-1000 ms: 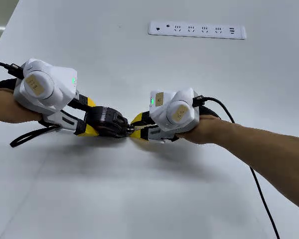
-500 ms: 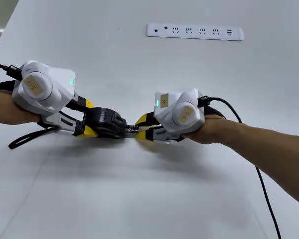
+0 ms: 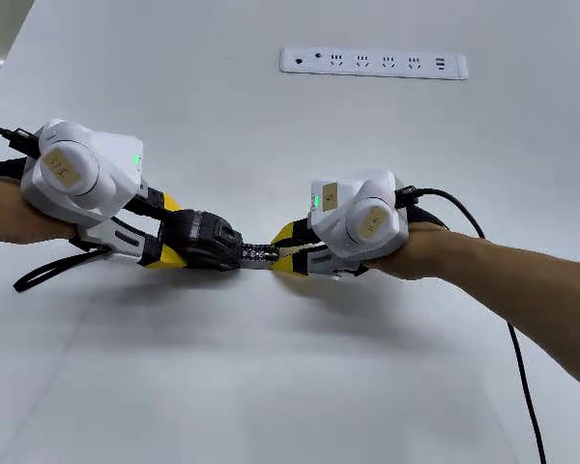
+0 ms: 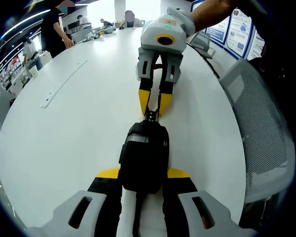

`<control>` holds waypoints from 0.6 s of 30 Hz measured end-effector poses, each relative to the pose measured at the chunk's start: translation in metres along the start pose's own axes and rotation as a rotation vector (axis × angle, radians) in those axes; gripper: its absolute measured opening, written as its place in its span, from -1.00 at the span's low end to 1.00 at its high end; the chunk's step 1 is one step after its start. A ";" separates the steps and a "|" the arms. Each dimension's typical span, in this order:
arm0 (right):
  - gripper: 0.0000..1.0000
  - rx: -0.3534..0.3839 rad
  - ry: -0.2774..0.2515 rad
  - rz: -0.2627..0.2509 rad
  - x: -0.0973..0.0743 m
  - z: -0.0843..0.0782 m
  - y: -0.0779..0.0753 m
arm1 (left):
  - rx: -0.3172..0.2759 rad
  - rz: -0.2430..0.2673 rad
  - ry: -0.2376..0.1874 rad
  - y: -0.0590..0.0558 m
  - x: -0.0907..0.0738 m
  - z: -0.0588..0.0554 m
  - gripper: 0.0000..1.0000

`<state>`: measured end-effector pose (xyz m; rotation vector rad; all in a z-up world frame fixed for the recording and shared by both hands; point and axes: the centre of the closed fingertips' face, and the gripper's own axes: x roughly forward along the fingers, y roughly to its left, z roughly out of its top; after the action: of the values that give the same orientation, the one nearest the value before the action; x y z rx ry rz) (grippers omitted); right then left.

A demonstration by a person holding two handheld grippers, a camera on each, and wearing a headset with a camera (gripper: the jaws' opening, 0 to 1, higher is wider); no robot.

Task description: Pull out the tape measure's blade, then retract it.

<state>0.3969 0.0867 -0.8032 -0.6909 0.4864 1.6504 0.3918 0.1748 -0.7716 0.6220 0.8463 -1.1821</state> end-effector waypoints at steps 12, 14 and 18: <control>-0.84 -0.004 0.014 0.000 -0.009 -0.009 0.000 | -0.002 -0.001 -0.001 0.000 0.000 0.000 -0.48; -0.84 -0.003 0.016 -0.001 -0.011 -0.010 0.000 | -0.002 -0.002 -0.001 0.000 0.000 0.000 -0.48; -0.84 0.004 0.018 -0.003 -0.015 -0.014 0.001 | -0.002 -0.002 -0.001 0.000 0.000 0.000 -0.48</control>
<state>0.4001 0.0663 -0.8032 -0.7035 0.5017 1.6412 0.3922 0.1747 -0.7715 0.6188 0.8474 -1.1833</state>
